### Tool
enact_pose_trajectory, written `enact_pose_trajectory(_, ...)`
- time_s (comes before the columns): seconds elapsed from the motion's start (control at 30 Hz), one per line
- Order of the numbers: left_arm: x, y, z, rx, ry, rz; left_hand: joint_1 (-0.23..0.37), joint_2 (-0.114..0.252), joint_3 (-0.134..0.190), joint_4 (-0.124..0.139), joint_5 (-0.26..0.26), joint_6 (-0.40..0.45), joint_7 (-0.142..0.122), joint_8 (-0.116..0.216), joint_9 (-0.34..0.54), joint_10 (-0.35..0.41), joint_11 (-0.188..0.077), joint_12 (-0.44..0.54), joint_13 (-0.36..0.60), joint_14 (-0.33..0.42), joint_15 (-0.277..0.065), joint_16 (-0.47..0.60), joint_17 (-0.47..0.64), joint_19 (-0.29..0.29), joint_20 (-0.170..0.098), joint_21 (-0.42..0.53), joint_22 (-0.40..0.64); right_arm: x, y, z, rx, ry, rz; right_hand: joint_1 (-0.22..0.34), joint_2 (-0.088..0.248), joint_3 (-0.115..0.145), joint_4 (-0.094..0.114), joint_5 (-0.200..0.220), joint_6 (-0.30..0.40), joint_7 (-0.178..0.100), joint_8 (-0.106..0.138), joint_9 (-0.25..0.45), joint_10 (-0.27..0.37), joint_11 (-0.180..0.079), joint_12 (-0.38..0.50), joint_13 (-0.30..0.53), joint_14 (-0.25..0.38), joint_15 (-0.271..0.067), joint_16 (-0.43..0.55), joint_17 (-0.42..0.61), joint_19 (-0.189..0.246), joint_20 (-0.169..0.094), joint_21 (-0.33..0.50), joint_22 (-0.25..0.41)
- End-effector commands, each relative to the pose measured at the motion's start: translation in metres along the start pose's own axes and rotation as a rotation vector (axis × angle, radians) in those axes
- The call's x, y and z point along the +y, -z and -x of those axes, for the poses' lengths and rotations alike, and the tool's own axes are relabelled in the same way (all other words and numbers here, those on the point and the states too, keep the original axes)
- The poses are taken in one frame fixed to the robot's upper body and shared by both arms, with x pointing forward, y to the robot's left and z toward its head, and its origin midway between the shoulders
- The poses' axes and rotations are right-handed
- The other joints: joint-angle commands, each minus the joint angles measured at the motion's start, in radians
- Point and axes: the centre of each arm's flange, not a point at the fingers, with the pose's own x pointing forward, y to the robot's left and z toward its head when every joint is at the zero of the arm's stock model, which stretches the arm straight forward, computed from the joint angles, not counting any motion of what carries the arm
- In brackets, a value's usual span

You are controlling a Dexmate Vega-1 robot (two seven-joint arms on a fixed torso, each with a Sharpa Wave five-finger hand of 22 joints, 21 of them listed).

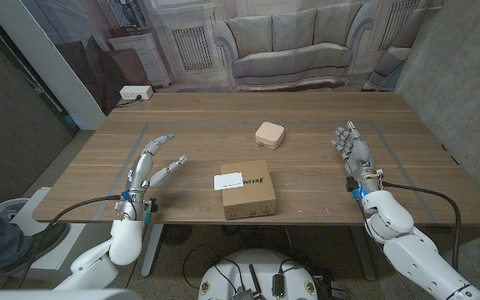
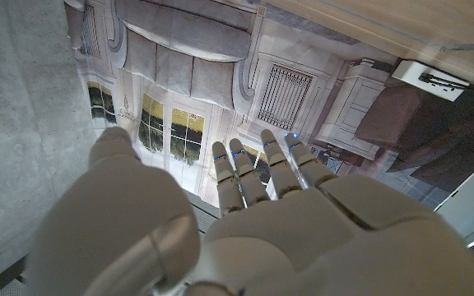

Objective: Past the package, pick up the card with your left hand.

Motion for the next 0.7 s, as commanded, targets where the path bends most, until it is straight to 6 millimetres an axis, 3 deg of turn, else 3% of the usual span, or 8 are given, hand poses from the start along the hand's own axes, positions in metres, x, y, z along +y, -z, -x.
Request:
enact_pose_trajectory(0.03,0.005,-0.006,0.007,-0.040,-0.007,-0.173,0.020,0.004,0.000,-0.009,0.011,0.015,-0.002,0.006,0.003,0.018,0.001,0.007,0.001,0.010,-0.127,0.002,0.002,0.015,-0.012,-0.002,0.004,-0.001,-0.006,0.003,-0.015,0.003,-0.003,0.002,0.006,0.003,-0.003,-0.001,0.010,0.000,0.002,0.005,0.011,-0.002,-0.001,0.006,0.006,-0.001,-0.005,0.005,0.008,0.001,-0.002,0.004)
enact_pose_trajectory(0.7,0.006,-0.021,0.010,-0.084,0.059,-0.300,0.067,0.004,0.009,-0.032,0.017,0.045,-0.012,0.009,0.002,0.047,-0.007,0.002,0.000,0.028,-0.135,0.000,0.001,0.024,-0.021,-0.010,0.004,-0.005,-0.007,0.005,-0.019,0.003,-0.027,0.000,0.007,0.002,-0.004,-0.001,0.011,0.002,0.002,0.005,0.011,-0.001,-0.001,0.006,0.006,-0.001,-0.005,0.005,0.010,0.002,-0.009,0.004)
